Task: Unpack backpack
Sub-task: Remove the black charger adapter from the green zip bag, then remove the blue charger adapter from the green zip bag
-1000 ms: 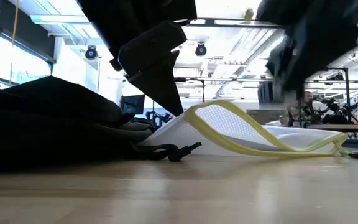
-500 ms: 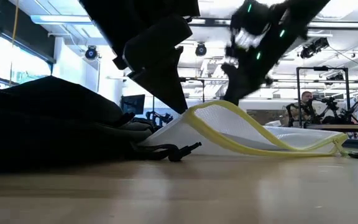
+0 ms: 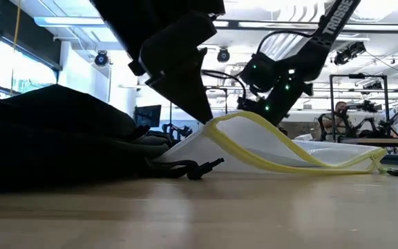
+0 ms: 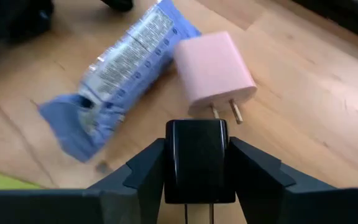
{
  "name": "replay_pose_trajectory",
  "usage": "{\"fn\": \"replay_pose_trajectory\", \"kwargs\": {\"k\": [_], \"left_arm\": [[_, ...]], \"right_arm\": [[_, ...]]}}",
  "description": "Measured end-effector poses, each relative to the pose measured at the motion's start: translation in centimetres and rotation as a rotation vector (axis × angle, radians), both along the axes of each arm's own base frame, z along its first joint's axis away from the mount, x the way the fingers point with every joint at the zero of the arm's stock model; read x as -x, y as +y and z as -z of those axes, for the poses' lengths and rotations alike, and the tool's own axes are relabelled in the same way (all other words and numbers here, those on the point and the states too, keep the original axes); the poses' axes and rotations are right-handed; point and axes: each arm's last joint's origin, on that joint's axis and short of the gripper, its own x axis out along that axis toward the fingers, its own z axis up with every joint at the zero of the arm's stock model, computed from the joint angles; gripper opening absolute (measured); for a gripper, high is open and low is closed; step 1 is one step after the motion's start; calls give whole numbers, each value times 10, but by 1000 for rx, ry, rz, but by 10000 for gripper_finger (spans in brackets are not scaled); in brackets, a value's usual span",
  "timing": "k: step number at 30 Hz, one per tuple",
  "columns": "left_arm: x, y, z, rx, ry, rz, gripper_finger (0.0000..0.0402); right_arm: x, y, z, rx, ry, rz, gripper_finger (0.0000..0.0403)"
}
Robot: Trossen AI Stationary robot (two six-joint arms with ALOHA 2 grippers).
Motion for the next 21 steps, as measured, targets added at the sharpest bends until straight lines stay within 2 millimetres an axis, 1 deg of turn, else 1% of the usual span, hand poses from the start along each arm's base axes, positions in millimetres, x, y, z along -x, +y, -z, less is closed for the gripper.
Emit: {"fn": "replay_pose_trajectory", "kwargs": {"k": [2,5,9,11,14,17,19,21], "left_arm": [[0,0,0,0,1,0,145],[0,0,0,0,1,0,145],[0,0,0,0,0,0,145],[0,0,0,-1,1,0,145],[0,-1,0,2,-3,2,145],[1,-3,0,3,-6,7,145],[2,-5,0,1,-4,11,145],[2,-5,0,0,-3,13,145]], "right_arm": [[1,2,-12,12,21,-42,152],[3,9,-41,48,9,-91,158],[14,29,-76,88,-34,-156,162],[19,39,-88,127,-49,-144,162],[24,47,-96,154,-73,-118,161],[23,57,-98,163,-68,-156,161],[22,72,-97,167,-43,-234,161],[20,96,-95,164,-12,-347,161]]}}
